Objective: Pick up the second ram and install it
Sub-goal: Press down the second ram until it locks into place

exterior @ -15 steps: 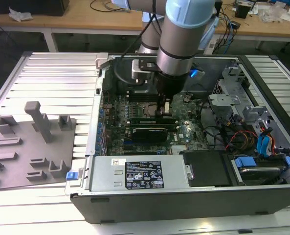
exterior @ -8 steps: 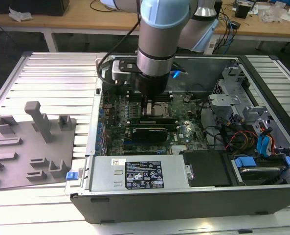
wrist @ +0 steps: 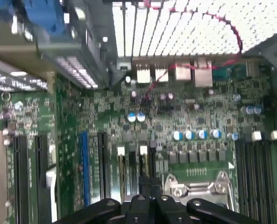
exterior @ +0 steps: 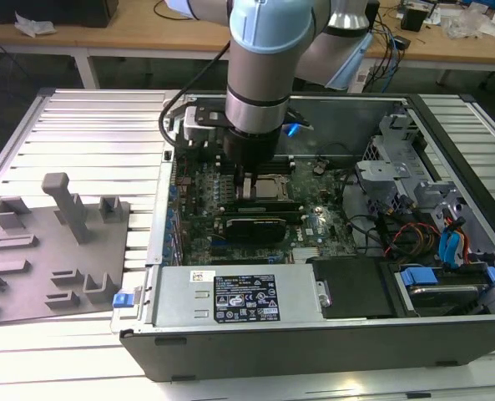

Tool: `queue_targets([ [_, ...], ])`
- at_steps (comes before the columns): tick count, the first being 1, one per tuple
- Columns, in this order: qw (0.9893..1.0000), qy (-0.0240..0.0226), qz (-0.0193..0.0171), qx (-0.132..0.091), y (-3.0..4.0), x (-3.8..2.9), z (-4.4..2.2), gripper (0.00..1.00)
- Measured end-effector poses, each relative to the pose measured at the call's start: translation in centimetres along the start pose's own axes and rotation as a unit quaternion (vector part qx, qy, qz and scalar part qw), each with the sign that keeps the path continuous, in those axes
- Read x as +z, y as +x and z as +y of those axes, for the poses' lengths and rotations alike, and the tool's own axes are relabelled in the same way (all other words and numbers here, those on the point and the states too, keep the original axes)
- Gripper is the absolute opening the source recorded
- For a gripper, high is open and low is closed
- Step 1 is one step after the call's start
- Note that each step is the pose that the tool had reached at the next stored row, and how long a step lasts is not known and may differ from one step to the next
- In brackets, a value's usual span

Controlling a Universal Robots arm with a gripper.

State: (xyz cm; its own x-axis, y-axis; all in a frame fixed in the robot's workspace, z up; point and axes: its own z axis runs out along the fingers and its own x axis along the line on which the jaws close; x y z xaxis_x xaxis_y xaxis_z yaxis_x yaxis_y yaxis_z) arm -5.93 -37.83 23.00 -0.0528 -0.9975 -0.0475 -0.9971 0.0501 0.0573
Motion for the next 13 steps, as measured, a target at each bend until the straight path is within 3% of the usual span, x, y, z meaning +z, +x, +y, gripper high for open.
queue_targets([
  [2,1.0000,-0.0008,0.0002,0.000,-0.08,-0.20,-1.60,0.11],
  [5,1.0000,-0.0007,0.0001,0.000,-0.24,-2.85,-1.79,0.11],
  [6,1.0000,-0.0007,0.0001,0.000,-0.34,-4.81,-1.74,0.11],
  [7,1.0000,-0.0007,0.0001,0.000,-0.37,-5.46,-1.71,0.11],
  [13,1.0000,-0.0008,-0.0006,0.000,-0.37,-5.50,-1.71,0.11],
])
